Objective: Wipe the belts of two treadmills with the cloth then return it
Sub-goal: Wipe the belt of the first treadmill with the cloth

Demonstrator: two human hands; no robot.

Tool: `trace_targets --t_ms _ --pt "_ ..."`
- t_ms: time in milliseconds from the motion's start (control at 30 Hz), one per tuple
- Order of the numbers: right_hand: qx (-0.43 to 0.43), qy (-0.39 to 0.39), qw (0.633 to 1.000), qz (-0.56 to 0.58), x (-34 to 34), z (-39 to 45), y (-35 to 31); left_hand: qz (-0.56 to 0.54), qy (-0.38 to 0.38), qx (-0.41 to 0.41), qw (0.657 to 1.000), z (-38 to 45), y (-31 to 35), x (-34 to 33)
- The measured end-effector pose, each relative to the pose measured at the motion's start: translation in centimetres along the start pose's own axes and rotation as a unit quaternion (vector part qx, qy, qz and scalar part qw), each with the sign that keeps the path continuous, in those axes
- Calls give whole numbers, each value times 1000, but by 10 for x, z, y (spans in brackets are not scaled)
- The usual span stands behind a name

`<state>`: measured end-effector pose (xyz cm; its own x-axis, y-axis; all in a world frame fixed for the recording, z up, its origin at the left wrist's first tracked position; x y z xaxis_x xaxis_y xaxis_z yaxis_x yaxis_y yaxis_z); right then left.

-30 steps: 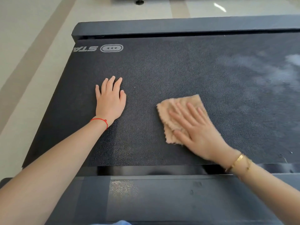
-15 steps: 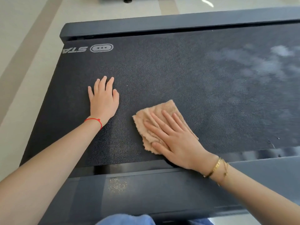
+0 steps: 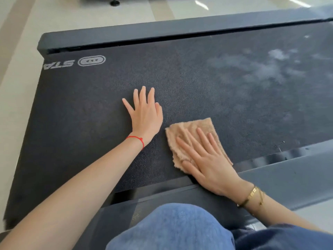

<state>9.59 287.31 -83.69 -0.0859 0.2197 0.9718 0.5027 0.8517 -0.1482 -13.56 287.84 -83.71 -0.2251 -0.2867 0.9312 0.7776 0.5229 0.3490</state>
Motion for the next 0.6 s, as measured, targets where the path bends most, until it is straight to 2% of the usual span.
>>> trace_targets --t_ms 133,300,467,600 --pt "17 17 999 23 5 -5 19 -13 -6 -16 1000 10 20 -7" --pt "-78 52 995 25 18 21 86 8 -14 -6 1000 26 28 -19" --pt "-121 76 990 20 35 100 149 23 -6 36 999 39 32 -29" --pt "-105 79 991 23 50 174 151 42 14 53 998 42 34 -35"
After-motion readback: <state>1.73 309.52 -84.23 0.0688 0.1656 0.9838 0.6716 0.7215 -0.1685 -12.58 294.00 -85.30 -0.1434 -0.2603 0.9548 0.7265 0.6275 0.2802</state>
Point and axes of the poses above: each hand's wrist, its own z-axis towards the middle knuckle, its own x-axis out of the back of the hand, y = z × x, the point moved 3 cm from there along z, towards the middle knuckle, and after that the axes turned 2 degrees about -z, right-handed, at the moved point
